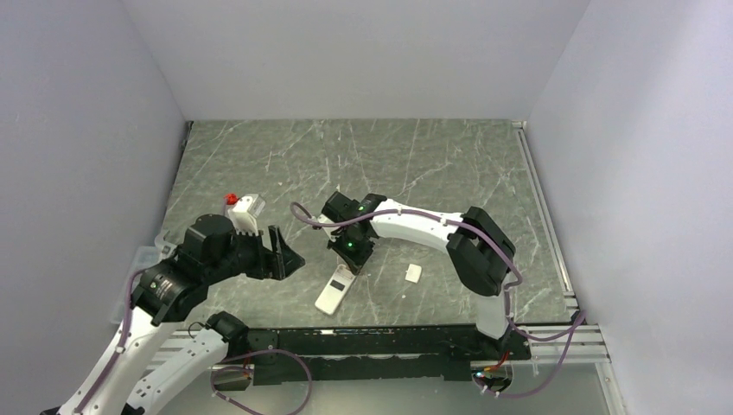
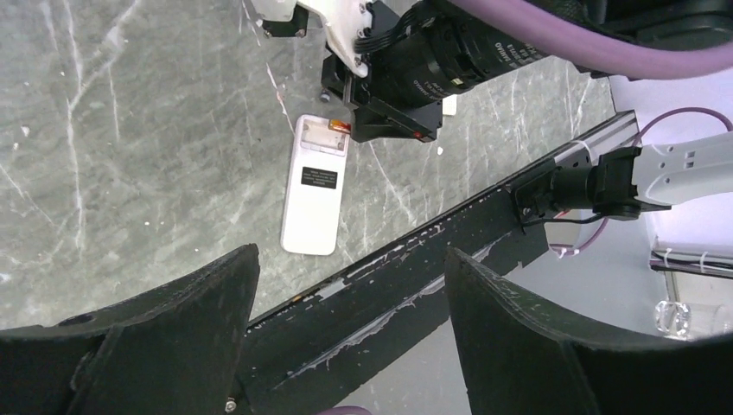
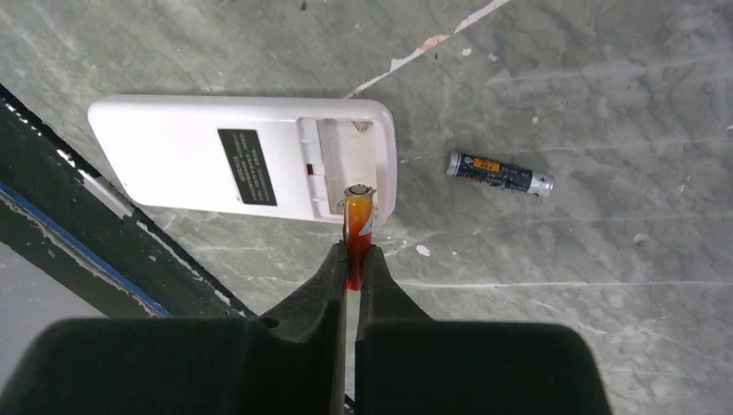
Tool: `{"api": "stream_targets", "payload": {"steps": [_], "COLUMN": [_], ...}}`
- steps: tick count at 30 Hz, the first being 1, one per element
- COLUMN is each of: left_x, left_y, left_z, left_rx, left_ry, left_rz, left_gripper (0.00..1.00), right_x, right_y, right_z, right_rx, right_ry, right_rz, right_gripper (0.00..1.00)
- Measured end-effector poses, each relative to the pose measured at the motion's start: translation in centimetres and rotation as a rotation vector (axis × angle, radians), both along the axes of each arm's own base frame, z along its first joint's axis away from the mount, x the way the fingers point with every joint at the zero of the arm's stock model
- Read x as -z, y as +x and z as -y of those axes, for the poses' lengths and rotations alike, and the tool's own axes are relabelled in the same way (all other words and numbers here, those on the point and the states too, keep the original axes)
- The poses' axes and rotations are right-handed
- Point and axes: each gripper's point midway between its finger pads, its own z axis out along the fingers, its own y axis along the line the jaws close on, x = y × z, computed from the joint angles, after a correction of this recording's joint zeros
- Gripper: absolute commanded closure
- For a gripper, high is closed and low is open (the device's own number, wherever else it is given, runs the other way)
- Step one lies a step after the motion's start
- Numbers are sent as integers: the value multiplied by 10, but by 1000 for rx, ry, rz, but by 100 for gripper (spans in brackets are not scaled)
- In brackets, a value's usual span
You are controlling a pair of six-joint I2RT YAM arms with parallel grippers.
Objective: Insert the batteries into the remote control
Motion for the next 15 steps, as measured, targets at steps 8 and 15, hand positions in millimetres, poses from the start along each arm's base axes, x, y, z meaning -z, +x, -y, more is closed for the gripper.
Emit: {"api": "stream_targets", "payload": {"steps": [8, 15], "left_x": [-6, -5], "left_y": [-3, -3], "left_z": [-4, -5], "left_rx": [20, 22], "left_ry": [4, 7], "left_rz": [65, 68], "left_gripper": [12, 12], "right_x": [7, 8], "right_y": [1, 0], "right_z": [-5, -7], "right_rx": [-7, -11], "right_ry": [-12, -15], "right_rz": [-8, -8], "right_gripper": [100, 100]}}
